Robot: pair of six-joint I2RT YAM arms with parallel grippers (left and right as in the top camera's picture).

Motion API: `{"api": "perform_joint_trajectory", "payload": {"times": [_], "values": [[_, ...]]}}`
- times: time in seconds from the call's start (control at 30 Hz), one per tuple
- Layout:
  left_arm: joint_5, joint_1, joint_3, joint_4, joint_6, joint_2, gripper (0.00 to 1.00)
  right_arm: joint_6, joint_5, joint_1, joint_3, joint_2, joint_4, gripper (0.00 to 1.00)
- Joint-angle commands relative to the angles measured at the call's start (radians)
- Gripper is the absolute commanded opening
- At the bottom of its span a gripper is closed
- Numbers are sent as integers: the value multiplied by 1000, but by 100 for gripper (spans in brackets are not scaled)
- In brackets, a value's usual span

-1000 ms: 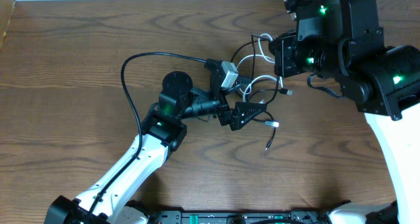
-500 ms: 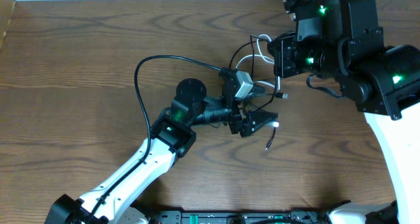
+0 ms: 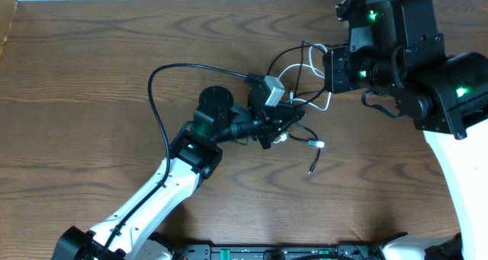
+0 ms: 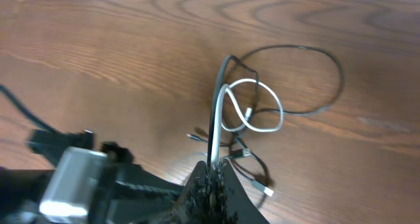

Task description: Untangle cables

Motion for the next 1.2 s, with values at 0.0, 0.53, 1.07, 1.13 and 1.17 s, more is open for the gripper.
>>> {"api": "perform_joint_trajectory", "payload": {"times": [0.0,0.53,1.07,1.13,1.17], "values": [[-6,17,0,8,-5,-38,8,10,81,3,4,2,-19,1],[-5,190,0,-135,-5,-179,8,97,357,3,-181,3,-72,1],[130,469,0,-250,-5,-329,8,-50,141,4,-607,9,291,71],[131,494,0,-273,-5,-335,7,-104,52,6,-671,16,372,73],[139,509,0,-280,-5,-338,8,-116,19,6,-703,20,411,73]]}}
